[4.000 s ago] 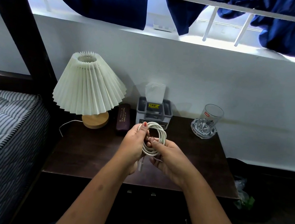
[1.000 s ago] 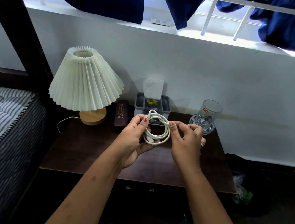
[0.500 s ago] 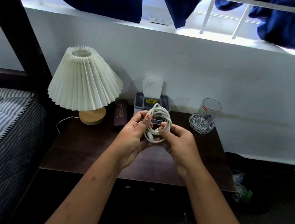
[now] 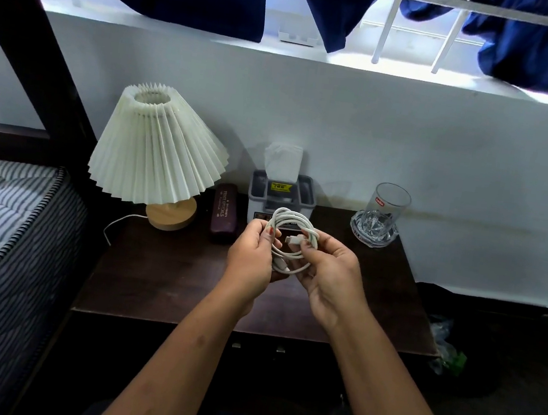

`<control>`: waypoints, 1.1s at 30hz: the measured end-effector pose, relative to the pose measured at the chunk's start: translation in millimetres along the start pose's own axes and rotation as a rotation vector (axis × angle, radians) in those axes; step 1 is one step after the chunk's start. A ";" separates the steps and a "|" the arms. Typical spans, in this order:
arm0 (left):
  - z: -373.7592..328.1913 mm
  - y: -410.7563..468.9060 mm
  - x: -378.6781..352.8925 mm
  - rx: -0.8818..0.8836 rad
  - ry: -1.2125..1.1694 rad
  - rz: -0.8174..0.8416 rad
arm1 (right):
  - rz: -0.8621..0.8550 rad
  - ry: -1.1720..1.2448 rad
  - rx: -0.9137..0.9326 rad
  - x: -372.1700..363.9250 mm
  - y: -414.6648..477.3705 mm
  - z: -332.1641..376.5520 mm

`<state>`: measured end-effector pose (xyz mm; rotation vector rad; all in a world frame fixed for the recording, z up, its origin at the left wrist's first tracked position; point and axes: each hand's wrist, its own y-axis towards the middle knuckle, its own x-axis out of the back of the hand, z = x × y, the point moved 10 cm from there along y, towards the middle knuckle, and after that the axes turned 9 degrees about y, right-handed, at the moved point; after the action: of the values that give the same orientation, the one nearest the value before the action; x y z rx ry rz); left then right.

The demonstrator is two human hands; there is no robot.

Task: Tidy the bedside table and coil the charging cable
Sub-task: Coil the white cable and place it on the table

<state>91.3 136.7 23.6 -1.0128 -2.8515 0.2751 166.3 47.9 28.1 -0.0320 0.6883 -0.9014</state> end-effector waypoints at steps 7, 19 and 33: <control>8.8 1.9 4.2 0.107 -0.056 0.017 | 0.161 -0.041 -0.113 -15.0 -0.2 -6.1; 0.7 5.8 7.8 0.080 -0.160 0.043 | 0.104 -0.383 -0.105 -2.2 4.3 -18.0; 11.5 9.9 11.4 0.031 -0.034 -0.083 | 0.269 -0.103 -0.140 -14.0 -0.4 -20.0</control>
<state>86.7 150.0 10.8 -0.8905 -2.9006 0.3313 148.8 62.9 20.0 -0.1075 0.6406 -0.5891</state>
